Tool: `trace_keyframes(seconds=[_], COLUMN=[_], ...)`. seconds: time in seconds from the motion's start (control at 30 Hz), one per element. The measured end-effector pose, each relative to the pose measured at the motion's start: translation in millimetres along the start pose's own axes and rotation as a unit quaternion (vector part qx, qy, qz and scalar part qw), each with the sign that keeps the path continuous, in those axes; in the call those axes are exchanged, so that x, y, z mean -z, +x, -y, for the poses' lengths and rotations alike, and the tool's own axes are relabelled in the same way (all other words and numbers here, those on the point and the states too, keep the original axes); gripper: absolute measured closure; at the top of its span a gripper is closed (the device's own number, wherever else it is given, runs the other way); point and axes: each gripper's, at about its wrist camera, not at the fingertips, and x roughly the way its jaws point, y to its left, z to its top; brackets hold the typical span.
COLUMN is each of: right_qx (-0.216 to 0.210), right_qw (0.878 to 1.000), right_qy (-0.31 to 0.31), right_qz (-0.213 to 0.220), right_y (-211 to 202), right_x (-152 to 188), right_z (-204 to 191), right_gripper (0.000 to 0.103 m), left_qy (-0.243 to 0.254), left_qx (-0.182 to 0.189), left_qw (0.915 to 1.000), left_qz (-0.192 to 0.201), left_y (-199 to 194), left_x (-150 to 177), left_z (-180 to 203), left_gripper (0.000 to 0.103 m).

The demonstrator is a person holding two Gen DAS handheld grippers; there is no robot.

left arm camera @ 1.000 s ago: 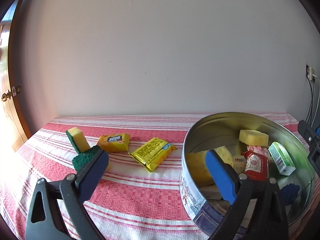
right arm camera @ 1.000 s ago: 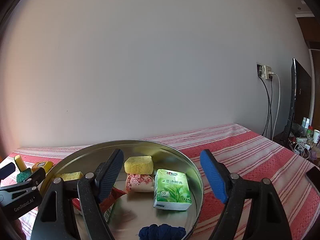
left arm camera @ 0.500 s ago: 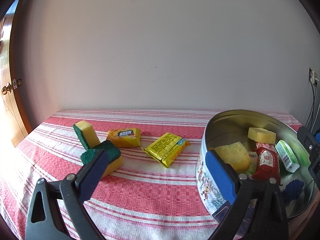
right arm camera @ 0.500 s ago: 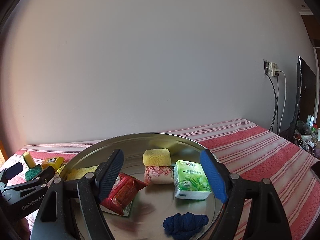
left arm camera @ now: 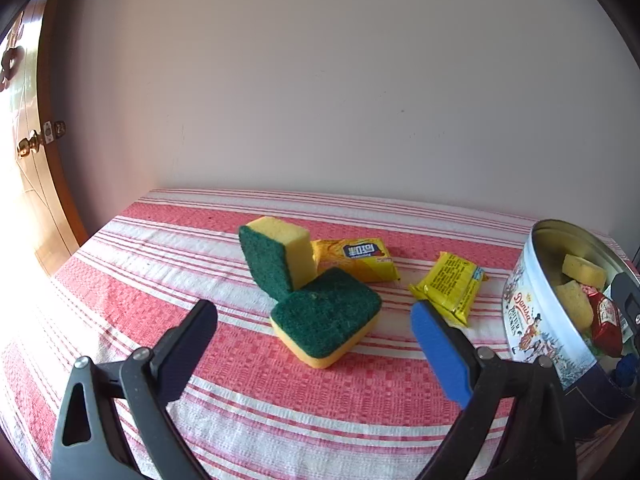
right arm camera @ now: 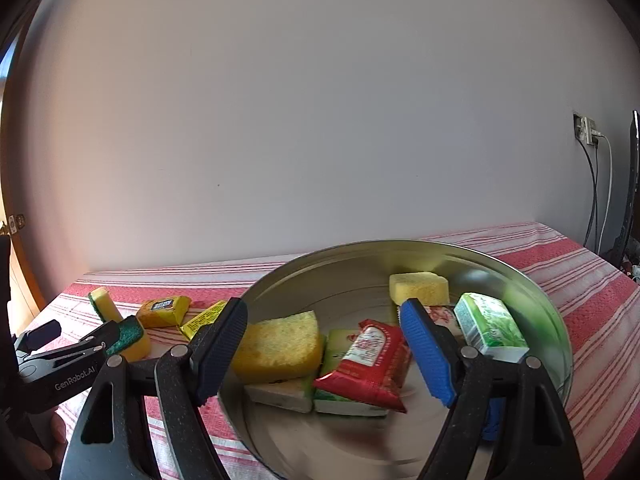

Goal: Organize objects
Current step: 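Grasp a green-and-yellow scrub sponge with the left tool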

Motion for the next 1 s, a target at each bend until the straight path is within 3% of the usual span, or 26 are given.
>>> trace_keyframes(seconds=[0.2,0.43,0.67,0.8,0.87,0.9,1.0], right_qx=[-0.025,-0.039,-0.045,-0.045,-0.045,-0.045,-0.044], right_qw=[0.999,0.998,0.997,0.997,0.997,0.996,0.997], right_qy=[-0.02,-0.053,-0.051,-0.044,-0.044,-0.044,-0.047], right_qz=[-0.011,-0.02,-0.048,-0.053,-0.055,-0.055,-0.053], right_y=[5,10,23,26,27,26,26], right_x=[2,4,5,5,6,6,6], right_z=[-33,-55,-58,-56,-56,-56,-57], right_gripper=[0.022,0.022,0.022,0.022,0.022,0.022,0.022], left_qy=[0.018,0.052,0.109,0.095,0.08,0.076,0.082], left_qx=[0.016,0.041,0.078,0.107,0.136,0.154,0.141], left_qw=[0.9986,0.9942,0.9829,0.9823,0.9809,0.9791,0.9815], left_qz=[-0.046,-0.085,-0.126,-0.12,-0.114,-0.109,-0.1], left_y=[24,58,78,76,73,70,67], left_x=[-6,-15,-11,-13,-15,-15,-15], left_z=[-19,-10,17,15,10,9,13], left_gripper=[0.004,0.003,0.006,0.024,0.043,0.057,0.059])
